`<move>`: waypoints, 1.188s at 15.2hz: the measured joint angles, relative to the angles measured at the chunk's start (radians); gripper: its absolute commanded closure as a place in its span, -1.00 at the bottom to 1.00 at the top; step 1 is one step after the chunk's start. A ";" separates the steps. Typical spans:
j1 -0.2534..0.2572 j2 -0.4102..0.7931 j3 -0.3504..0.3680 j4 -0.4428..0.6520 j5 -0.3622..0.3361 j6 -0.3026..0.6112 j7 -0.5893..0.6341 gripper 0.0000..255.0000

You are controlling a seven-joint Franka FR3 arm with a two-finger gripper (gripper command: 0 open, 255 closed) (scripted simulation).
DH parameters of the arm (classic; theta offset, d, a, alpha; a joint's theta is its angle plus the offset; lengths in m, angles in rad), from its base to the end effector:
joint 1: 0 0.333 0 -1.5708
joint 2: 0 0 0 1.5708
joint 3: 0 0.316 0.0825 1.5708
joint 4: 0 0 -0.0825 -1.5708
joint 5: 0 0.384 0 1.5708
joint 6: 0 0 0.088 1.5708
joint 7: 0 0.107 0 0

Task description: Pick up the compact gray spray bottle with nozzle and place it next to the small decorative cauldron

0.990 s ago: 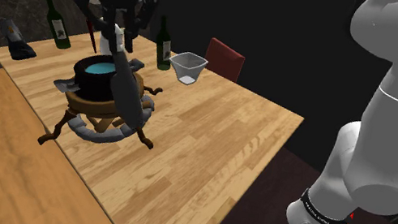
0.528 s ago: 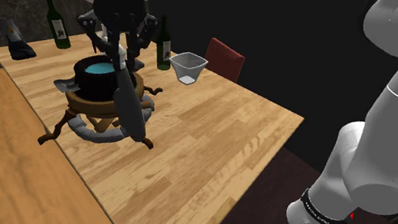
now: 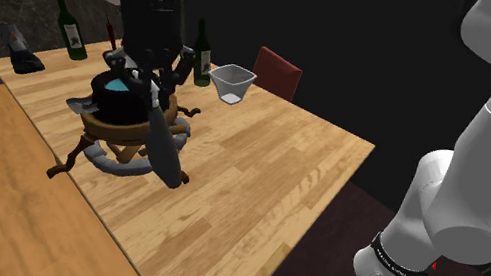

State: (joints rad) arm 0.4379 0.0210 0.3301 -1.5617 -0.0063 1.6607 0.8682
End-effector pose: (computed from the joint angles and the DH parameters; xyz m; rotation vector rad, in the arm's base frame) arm 0.4117 0.3939 0.6259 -3.0785 0.1544 -0.0828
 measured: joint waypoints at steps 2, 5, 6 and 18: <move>-0.001 -0.007 0.000 -0.033 0.002 0.027 -0.001 1.00; -0.001 -0.013 -0.001 -0.080 0.004 0.068 -0.001 1.00; -0.001 -0.015 -0.001 -0.097 0.005 0.083 -0.003 1.00; -0.002 -0.024 -0.002 -0.273 0.008 0.250 -0.005 1.00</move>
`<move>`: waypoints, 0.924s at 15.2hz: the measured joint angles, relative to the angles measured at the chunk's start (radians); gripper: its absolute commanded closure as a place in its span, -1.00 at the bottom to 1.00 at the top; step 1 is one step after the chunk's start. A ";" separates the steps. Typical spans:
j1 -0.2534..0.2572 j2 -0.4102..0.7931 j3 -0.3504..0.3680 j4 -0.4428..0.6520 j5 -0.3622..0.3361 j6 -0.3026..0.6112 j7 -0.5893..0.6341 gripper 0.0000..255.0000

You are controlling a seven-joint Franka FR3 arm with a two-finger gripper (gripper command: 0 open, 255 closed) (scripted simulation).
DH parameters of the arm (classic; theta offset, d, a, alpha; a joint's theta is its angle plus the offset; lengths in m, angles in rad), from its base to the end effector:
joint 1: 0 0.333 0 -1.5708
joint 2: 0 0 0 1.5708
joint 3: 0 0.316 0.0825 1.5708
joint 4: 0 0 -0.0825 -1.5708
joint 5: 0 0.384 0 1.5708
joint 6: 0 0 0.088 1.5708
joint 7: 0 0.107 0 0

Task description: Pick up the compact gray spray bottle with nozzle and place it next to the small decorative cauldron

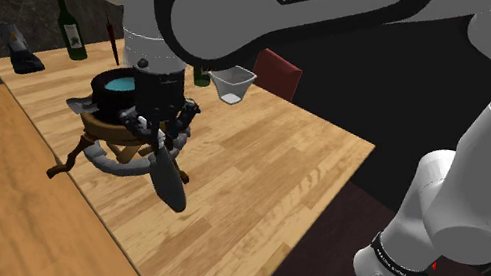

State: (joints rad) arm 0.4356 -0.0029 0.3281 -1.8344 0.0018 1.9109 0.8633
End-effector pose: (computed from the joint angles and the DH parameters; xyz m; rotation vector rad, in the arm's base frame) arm 0.4116 0.3945 0.5302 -3.0785 0.1542 -0.0831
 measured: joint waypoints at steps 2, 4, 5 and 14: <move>0.000 0.003 0.000 -0.020 -0.001 0.023 0.000 1.00; 0.000 0.004 0.000 -0.047 -0.001 0.051 0.001 1.00; 0.000 0.006 0.000 -0.058 -0.002 0.064 0.002 1.00; 0.002 0.030 0.002 -0.155 -0.011 0.183 0.008 1.00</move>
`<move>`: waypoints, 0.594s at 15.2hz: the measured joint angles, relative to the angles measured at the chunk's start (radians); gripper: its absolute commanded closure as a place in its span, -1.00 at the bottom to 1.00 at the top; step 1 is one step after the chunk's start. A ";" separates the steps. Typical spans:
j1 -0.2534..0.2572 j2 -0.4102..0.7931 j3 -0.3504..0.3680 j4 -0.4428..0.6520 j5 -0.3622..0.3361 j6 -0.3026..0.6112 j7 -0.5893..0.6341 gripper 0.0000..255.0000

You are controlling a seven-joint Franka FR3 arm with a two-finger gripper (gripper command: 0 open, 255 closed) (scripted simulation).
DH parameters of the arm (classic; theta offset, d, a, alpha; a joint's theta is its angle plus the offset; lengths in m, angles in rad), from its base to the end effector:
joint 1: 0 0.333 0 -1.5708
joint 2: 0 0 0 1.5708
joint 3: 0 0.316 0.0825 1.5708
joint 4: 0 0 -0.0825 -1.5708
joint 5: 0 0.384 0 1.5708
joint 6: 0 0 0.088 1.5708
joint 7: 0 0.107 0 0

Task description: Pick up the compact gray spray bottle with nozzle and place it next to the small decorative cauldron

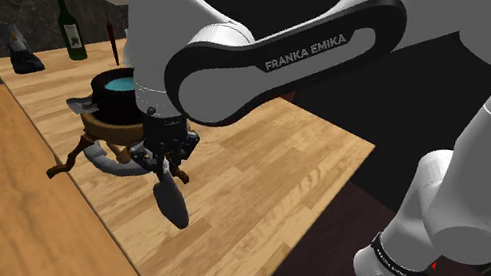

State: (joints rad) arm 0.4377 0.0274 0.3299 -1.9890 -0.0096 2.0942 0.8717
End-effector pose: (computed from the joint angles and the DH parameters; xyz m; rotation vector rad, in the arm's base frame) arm 0.4106 0.3940 0.4566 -3.0784 0.1542 -0.0830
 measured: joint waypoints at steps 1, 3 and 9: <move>0.000 0.008 0.000 -0.012 -0.003 0.019 0.002 1.00; 0.000 0.014 0.000 -0.018 -0.006 0.031 0.003 1.00; 0.000 0.014 0.000 -0.022 -0.006 0.036 0.003 -1.00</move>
